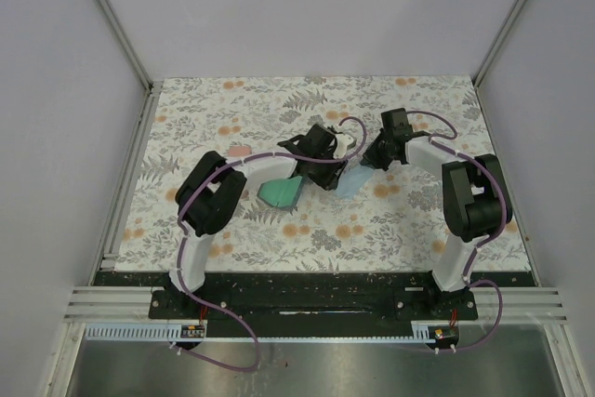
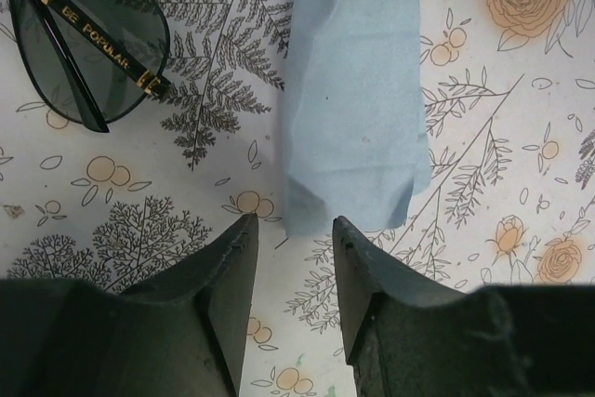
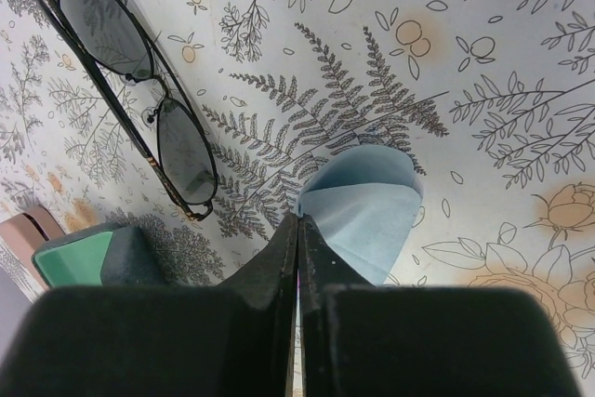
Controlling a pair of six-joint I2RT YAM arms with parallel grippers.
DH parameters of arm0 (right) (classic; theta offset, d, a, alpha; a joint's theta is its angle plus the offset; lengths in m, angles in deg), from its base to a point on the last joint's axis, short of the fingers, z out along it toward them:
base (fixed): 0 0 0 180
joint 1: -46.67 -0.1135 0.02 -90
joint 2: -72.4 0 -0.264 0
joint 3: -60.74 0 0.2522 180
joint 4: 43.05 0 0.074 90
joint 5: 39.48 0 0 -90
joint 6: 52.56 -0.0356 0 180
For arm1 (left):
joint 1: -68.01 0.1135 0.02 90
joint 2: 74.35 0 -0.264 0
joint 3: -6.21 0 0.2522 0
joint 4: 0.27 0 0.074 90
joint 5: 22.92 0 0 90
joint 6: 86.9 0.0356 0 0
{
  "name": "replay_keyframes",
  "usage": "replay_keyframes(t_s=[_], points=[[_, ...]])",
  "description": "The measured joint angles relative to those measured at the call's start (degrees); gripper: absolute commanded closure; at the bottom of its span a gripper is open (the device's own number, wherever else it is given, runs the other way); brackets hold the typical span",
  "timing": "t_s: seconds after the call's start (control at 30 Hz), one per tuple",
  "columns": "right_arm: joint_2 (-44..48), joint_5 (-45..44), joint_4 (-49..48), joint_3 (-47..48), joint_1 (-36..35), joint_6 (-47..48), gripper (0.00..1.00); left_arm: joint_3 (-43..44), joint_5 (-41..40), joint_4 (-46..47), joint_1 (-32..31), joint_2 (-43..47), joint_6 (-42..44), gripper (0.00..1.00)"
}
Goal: Organize the sunglasses
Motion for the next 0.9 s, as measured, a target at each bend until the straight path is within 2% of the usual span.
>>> replay_keyframes(t_s=[0.23,0.3,0.33,0.37,0.7,0.9], points=[[-0.1,0.5,0.1,0.0,0.1,0.2,1.0,2.0,0.1,-0.5,0.1,-2.2,-0.3,0.74],[-0.1,0.9,0.1,0.0,0.2,0.3,1.0,2.2,0.6,-0.7,0.2,-2.4,-0.4,0.83],[-0.1,1.0,0.1,0.0,0.3,0.3,1.0,2.3,0.9,-0.6,0.2,-2.6,-0.5,0.94],[-0.1,1.0,0.1,0.0,0.3,0.4,1.0,2.4,1.2,-0.8,0.2,-2.7,-0.5,1.0],[-0.1,2.4,0.1,0.0,0.4,1.6,1.0,2.5,3.1,-1.1,0.4,-2.9,-0.9,1.0],[0.6,5.3,1.3,1.0,0.4,3.6,1.0,2.3,3.1,-4.5,0.4,-0.5,-2.0,1.0]])
